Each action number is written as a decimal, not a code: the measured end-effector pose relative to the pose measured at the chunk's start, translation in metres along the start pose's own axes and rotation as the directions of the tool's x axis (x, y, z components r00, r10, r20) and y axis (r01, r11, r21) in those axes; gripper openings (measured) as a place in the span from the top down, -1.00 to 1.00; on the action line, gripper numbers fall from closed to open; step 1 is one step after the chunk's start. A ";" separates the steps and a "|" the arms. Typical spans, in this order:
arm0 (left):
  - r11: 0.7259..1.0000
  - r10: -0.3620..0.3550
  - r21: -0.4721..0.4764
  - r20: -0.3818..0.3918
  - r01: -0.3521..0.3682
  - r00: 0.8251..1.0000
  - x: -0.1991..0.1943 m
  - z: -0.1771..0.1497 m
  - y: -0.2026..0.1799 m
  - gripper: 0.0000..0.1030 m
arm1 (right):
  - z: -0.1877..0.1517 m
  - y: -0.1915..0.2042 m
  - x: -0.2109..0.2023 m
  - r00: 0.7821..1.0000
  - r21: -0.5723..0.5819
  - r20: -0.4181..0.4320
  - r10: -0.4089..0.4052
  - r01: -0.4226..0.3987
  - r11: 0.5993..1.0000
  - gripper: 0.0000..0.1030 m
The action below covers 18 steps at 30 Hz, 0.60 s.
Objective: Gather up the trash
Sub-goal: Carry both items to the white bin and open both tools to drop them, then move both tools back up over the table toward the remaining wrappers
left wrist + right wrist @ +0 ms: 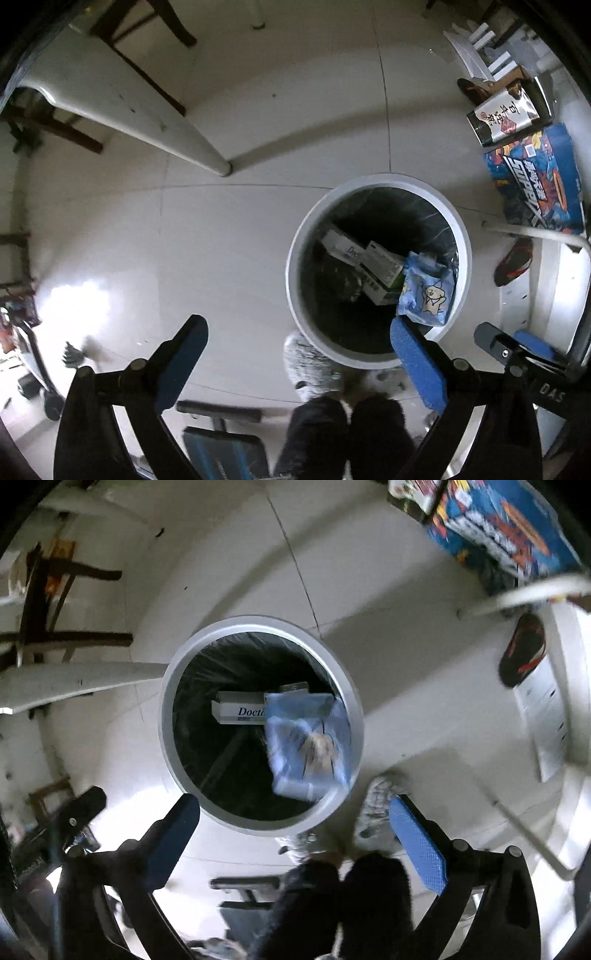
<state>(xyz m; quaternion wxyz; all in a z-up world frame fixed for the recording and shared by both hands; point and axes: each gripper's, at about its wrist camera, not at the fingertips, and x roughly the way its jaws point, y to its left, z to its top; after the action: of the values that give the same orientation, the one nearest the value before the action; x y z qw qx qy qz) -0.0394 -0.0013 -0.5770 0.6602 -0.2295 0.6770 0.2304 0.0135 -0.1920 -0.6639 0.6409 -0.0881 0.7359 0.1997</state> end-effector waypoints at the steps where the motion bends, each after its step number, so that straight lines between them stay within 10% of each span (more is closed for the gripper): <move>1: 1.000 0.005 0.007 0.005 -0.006 1.000 -0.004 -0.002 0.001 -0.96 | -0.002 0.002 -0.002 1.000 -0.018 0.006 -0.023 0.023 1.000 -1.00; 10: 0.999 0.040 0.027 0.058 -0.041 0.998 -0.062 -0.018 -0.005 -0.96 | -0.025 0.020 -0.059 0.969 -0.124 0.090 -0.230 0.240 0.963 -1.00; 18: 1.000 0.019 -0.003 0.077 -0.019 0.997 -0.129 -0.036 0.003 -0.96 | -0.045 0.036 -0.139 0.961 -0.145 0.132 -0.245 0.263 0.954 -1.00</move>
<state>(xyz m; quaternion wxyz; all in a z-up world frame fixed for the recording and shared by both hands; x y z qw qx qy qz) -0.0662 -0.0202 -0.4473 0.6832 -0.2147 0.6531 0.2460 -0.0188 -0.1956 -0.5173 0.6927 -0.2219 0.6625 0.1789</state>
